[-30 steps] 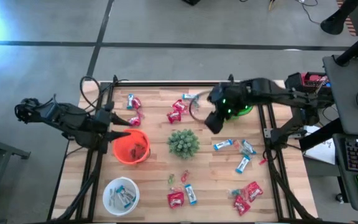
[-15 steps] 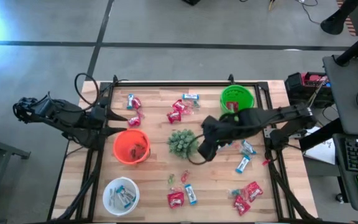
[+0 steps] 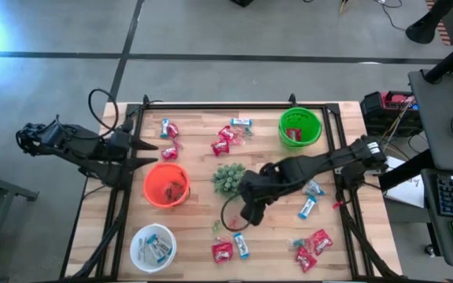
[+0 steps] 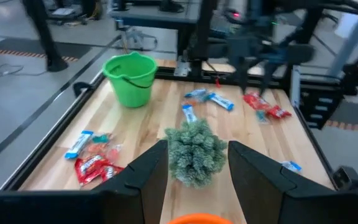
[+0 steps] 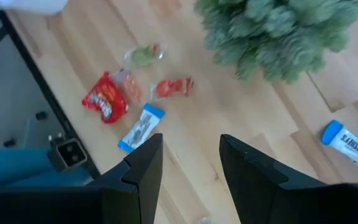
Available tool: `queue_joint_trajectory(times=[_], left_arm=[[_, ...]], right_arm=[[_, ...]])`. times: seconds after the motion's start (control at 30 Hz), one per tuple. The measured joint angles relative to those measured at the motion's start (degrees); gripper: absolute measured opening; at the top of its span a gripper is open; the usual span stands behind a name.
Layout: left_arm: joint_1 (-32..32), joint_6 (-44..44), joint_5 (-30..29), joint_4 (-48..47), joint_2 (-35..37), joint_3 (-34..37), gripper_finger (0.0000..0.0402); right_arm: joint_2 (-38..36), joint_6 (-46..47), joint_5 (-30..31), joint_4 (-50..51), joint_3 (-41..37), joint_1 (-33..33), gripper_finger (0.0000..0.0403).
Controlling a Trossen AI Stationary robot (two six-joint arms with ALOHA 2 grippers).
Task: Sort candy
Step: Put the white chocolate into the white bucket
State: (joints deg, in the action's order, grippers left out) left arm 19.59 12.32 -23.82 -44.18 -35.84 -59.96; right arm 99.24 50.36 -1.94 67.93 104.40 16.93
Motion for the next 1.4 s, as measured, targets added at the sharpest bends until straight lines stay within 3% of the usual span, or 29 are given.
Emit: queue_joint_trajectory(times=[0.33,0.7,1.1,1.4], left_arm=[[0.0,6.2,-1.3,-0.5,1.1,-0.2,0.0150],[0.0,5.1,0.7,-5.0,1.3,-0.3,0.0150],[0.0,2.9,3.8,-6.7,2.2,-0.3,0.0150],[0.0,1.5,3.8,-7.3,3.9,-0.3,0.0150]], right_arm=[[0.3,5.2,0.4,-5.3,-5.2,5.0,0.0153],[0.3,20.6,3.5,-24.8,-15.5,8.0,0.0153],[0.3,28.2,4.9,-25.4,-17.4,8.9,0.0153],[7.6,31.4,5.1,-33.2,-17.4,11.7,0.0153]])
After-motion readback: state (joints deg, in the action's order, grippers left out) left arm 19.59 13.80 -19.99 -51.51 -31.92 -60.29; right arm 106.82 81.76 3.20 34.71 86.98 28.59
